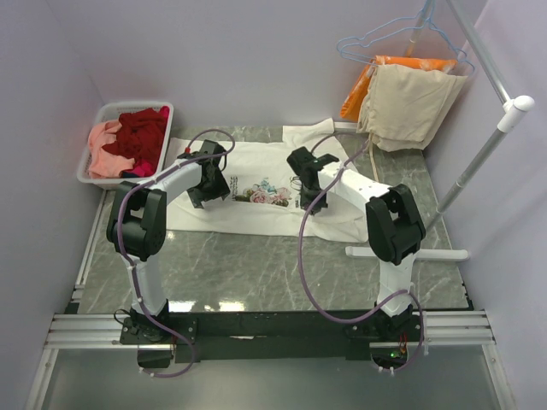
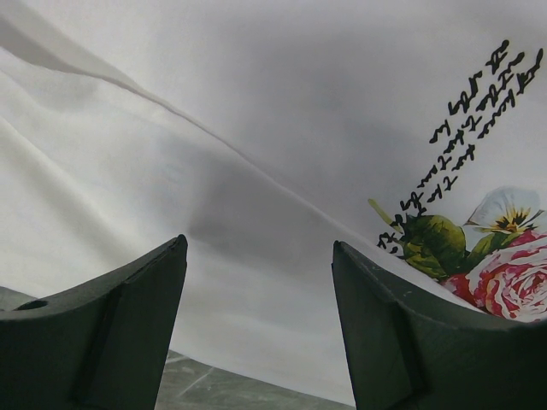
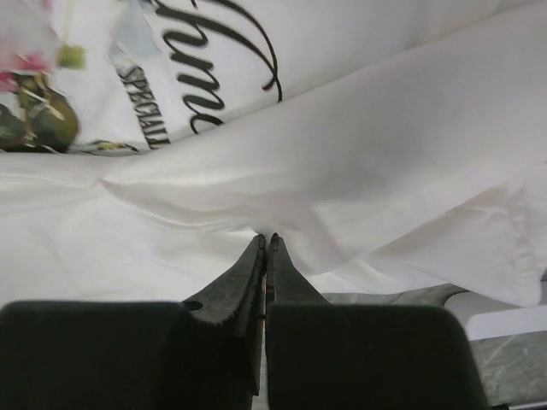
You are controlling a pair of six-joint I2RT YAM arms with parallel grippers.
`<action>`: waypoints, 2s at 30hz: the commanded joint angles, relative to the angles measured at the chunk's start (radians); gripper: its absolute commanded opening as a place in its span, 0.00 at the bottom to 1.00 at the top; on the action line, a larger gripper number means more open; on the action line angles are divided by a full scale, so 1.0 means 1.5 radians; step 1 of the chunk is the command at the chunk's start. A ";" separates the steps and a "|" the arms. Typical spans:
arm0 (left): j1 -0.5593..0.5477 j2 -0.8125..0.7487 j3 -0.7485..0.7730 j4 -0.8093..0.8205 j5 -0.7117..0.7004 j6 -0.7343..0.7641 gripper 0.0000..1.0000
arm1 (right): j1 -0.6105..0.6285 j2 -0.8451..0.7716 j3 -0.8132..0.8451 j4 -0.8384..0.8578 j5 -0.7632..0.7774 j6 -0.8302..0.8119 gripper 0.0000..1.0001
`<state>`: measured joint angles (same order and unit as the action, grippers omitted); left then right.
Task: Fold and stack the t-shirts
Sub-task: Fold the tshirt
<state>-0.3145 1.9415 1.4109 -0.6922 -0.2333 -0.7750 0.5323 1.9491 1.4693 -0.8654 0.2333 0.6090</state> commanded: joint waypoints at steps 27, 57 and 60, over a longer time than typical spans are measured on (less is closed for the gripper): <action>0.001 -0.034 -0.008 0.009 -0.013 -0.002 0.74 | -0.059 0.107 0.253 0.062 0.068 -0.047 0.26; 0.001 -0.037 -0.025 0.034 -0.004 0.010 0.74 | -0.139 -0.034 -0.026 -0.019 0.054 0.047 0.33; 0.001 -0.038 -0.029 0.036 -0.004 0.010 0.74 | -0.138 -0.062 -0.039 -0.018 0.052 0.040 0.32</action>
<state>-0.3145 1.9343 1.3781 -0.6548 -0.2409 -0.7712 0.3229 1.9617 1.4296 -0.8898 0.3035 0.6647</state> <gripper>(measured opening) 0.738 0.325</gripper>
